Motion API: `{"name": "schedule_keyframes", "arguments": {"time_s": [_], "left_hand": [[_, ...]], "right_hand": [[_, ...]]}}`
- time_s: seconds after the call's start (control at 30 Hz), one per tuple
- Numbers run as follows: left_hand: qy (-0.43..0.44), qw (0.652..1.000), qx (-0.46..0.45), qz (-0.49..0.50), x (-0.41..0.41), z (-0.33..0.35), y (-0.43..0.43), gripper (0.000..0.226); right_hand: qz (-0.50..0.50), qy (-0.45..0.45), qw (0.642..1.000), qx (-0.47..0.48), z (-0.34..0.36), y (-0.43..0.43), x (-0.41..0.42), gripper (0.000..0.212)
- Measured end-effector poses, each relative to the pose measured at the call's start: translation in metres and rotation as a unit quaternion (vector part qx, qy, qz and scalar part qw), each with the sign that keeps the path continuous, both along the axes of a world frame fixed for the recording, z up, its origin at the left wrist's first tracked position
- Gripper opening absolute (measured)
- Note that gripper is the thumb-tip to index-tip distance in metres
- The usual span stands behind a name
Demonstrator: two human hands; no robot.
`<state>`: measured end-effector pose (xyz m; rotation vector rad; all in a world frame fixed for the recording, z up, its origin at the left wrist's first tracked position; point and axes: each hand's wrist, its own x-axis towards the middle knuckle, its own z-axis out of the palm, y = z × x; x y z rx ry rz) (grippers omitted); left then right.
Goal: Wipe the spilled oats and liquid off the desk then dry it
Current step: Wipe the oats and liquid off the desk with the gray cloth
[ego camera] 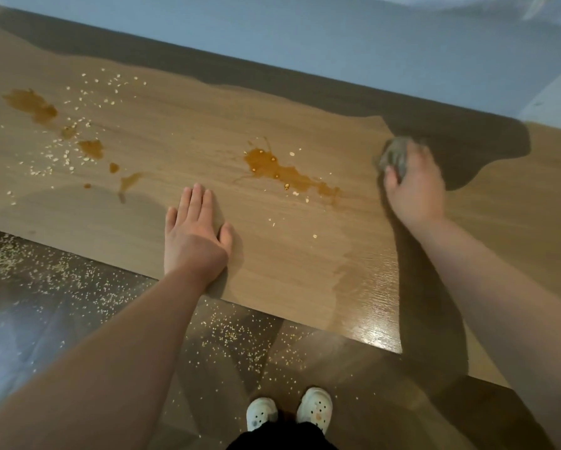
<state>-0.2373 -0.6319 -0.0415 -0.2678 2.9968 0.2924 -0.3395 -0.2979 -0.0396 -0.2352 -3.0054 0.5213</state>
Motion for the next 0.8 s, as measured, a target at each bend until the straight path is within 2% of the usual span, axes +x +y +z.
{"name": "schedule_keyframes", "arguments": {"time_s": [0.07, 0.13, 0.17, 0.23, 0.33, 0.4, 0.57, 0.63, 0.73, 0.8], "left_hand": [[0.003, 1.000, 0.004, 0.004, 0.000, -0.001, 0.000, 0.068], [0.005, 1.000, 0.003, 0.004, 0.000, -0.001, 0.001, 0.069], [0.006, 1.000, 0.004, 0.004, 0.000, 0.000, 0.001, 0.069], [0.008, 1.000, 0.010, 0.004, 0.000, 0.002, 0.000, 0.069], [0.013, 1.000, 0.008, 0.000, 0.001, 0.003, 0.000, 0.068], [0.013, 1.000, 0.005, -0.003, 0.002, 0.003, 0.001, 0.069], [0.019, 1.000, -0.003, -0.004, 0.001, 0.001, 0.000, 0.069], [0.023, 1.000, -0.001, -0.002, 0.001, 0.001, 0.000, 0.069], [0.028, 1.000, 0.003, -0.002, 0.001, 0.000, 0.000, 0.069], [0.022, 1.000, -0.002, 0.000, 0.001, 0.000, 0.000, 0.069]], "right_hand": [[-0.128, -0.009, 0.991, -0.023, 0.002, 0.002, -0.027, 0.062], [-0.178, -0.012, 0.983, -0.035, 0.006, -0.021, -0.040, 0.063], [-0.155, -0.010, 0.987, -0.031, 0.008, -0.038, -0.038, 0.063], [-0.036, -0.002, 0.999, -0.014, 0.010, -0.067, -0.019, 0.062], [0.120, -0.028, 0.992, 0.008, 0.006, -0.071, 0.022, 0.062], [0.127, -0.034, 0.991, 0.016, 0.006, -0.050, 0.026, 0.062], [-0.068, 0.000, 0.997, -0.034, 0.007, -0.045, -0.003, 0.060], [-0.022, 0.003, 1.000, -0.021, 0.007, -0.065, 0.005, 0.059], [0.163, -0.036, 0.986, 0.012, 0.006, -0.068, 0.025, 0.060], [0.180, -0.044, 0.983, 0.016, 0.006, -0.044, 0.015, 0.059]]}}
